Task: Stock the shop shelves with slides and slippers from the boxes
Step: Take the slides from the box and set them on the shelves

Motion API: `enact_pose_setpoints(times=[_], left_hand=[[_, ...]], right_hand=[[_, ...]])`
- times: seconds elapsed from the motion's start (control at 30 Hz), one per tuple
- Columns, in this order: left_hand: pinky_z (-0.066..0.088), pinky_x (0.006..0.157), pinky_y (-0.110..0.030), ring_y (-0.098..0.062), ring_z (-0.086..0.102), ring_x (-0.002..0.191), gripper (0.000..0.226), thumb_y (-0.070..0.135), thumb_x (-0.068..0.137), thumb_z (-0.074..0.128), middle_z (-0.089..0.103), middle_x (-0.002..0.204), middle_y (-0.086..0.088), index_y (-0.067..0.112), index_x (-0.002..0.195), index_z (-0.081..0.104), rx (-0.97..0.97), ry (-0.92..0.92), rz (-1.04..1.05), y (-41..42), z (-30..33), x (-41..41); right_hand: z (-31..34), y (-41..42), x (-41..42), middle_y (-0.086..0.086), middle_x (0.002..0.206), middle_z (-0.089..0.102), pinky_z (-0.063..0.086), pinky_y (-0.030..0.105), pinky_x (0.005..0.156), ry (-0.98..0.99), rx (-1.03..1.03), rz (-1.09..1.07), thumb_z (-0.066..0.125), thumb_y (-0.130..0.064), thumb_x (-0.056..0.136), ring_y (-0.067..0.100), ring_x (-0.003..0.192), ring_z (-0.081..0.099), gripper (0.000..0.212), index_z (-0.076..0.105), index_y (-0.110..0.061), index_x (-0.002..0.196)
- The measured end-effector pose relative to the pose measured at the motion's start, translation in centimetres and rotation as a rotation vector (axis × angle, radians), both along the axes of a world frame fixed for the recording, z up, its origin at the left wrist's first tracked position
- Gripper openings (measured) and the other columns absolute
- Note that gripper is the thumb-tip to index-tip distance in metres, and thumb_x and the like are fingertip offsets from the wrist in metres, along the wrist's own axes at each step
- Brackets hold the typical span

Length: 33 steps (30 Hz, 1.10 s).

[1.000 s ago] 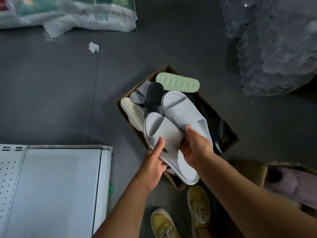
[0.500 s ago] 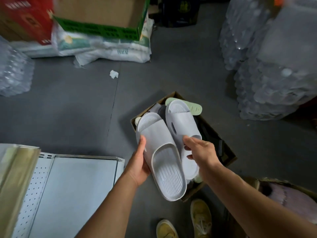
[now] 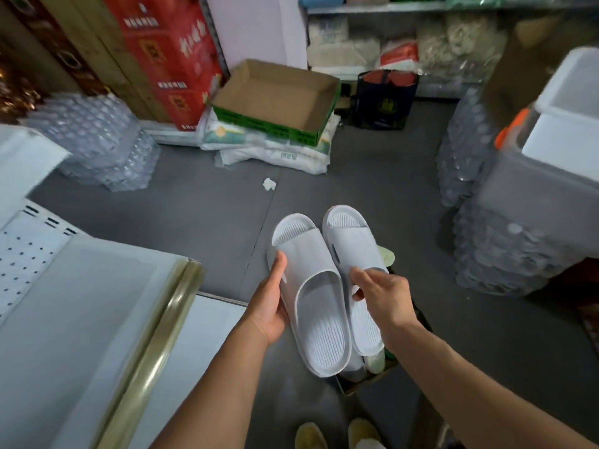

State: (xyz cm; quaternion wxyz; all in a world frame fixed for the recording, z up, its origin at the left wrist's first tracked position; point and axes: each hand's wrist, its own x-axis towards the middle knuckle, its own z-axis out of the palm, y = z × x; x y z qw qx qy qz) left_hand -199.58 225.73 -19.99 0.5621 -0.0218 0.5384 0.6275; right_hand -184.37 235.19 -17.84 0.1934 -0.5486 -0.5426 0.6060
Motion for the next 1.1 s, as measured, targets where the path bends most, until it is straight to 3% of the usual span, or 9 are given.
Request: enact_pose_setpoints(times=[0.13, 0.23, 0.37, 0.47, 0.57, 0.67, 0.8, 0.93, 1.1], left_hand=[[0.046, 0.105, -0.049, -0.028, 0.063, 0.116, 0.067, 0.064, 0.079, 0.055, 0.07, 0.12, -0.011, 0.016, 0.124, 0.063, 0.063, 0.026, 0.1, -2.4, 5.8, 1.3], [0.046, 0.104, -0.049, -0.029, 0.061, 0.119, 0.075, 0.069, 0.076, 0.058, 0.068, 0.124, -0.011, 0.017, 0.13, 0.06, 0.09, 0.06, 0.169, -4.2, 9.6, 1.8], [0.046, 0.102, -0.042, -0.025, 0.06, 0.12, 0.068, 0.063, 0.088, 0.047, 0.066, 0.126, -0.011, 0.014, 0.132, 0.059, 0.178, 0.074, 0.261, -6.8, 14.7, 2.4], [0.042, 0.107, -0.045, -0.026, 0.059, 0.122, 0.067, 0.063, 0.093, 0.037, 0.064, 0.129, -0.012, 0.014, 0.134, 0.059, 0.253, 0.118, 0.305, -8.9, 18.1, 2.6], [0.037, 0.111, -0.05, -0.029, 0.057, 0.124, 0.068, 0.064, 0.092, 0.036, 0.062, 0.132, -0.013, 0.016, 0.135, 0.057, 0.288, 0.156, 0.36, -11.0, 21.1, 3.1], [0.036, 0.112, -0.05, -0.029, 0.055, 0.127, 0.066, 0.063, 0.094, 0.033, 0.061, 0.134, -0.011, 0.018, 0.138, 0.054, 0.311, 0.198, 0.434, -13.3, 23.2, 3.7], [0.035, 0.113, -0.047, -0.026, 0.055, 0.127, 0.058, 0.057, 0.098, 0.034, 0.063, 0.133, -0.007, 0.02, 0.136, 0.056, 0.32, 0.232, 0.498, -17.5, 25.6, 4.3], [0.048, 0.099, -0.045, -0.025, 0.061, 0.116, 0.05, 0.054, 0.095, 0.043, 0.068, 0.124, -0.006, 0.023, 0.129, 0.06, 0.329, 0.279, 0.576, -22.7, 27.8, 4.5], [0.047, 0.099, -0.045, -0.024, 0.059, 0.121, 0.062, 0.065, 0.086, 0.044, 0.067, 0.126, -0.004, 0.026, 0.131, 0.06, 0.271, 0.389, 0.674, -30.9, 29.8, 3.7]], right_hand=[[5.7, -0.8, 0.0, 0.013, 0.063, 0.056, 0.039, 0.027, 0.053, 0.111, 0.063, 0.071, 0.064, -0.023, 0.09, 0.019, 0.058, 0.048, 0.038, 0.062, 0.011, 0.073], [9.6, -1.6, 0.0, 0.014, 0.06, 0.058, 0.041, 0.032, 0.053, 0.182, 0.113, 0.142, 0.064, -0.023, 0.09, 0.026, 0.061, 0.052, 0.038, 0.063, 0.01, 0.072], [14.0, -3.3, -0.2, 0.02, 0.063, 0.06, 0.039, 0.027, 0.053, 0.221, 0.197, 0.263, 0.065, -0.026, 0.089, 0.02, 0.056, 0.046, 0.04, 0.063, 0.009, 0.07], [17.1, -4.9, -0.5, 0.008, 0.057, 0.054, 0.038, 0.015, 0.048, 0.298, 0.221, 0.368, 0.074, -0.023, 0.082, 0.011, 0.052, 0.047, 0.034, 0.063, 0.006, 0.069], [19.8, -6.6, -1.3, 0.003, 0.057, 0.053, 0.039, 0.012, 0.045, 0.29, 0.306, 0.507, 0.081, -0.014, 0.074, 0.006, 0.045, 0.047, 0.025, 0.061, 0.0, 0.079], [22.1, -7.9, -2.7, 0.007, 0.063, 0.053, 0.039, 0.017, 0.047, 0.261, 0.466, 0.548, 0.08, -0.014, 0.074, 0.011, 0.048, 0.046, 0.023, 0.059, -0.004, 0.077], [24.1, -9.7, -4.9, 0.008, 0.062, 0.047, 0.037, 0.033, 0.055, 0.289, 0.657, 0.632, 0.076, -0.031, 0.077, 0.02, 0.057, 0.043, 0.041, 0.048, -0.005, 0.062], [25.9, -12.9, -6.7, 0.008, 0.048, 0.051, 0.037, 0.032, 0.05, 0.338, 0.663, 0.786, 0.076, -0.034, 0.078, 0.016, 0.046, 0.041, 0.043, 0.046, -0.007, 0.063], [28.2, -17.8, -9.1, -0.002, 0.045, 0.048, 0.038, 0.03, 0.049, 0.347, 0.902, 0.97, 0.07, -0.022, 0.082, 0.009, 0.043, 0.039, 0.027, 0.052, -0.01, 0.066]])
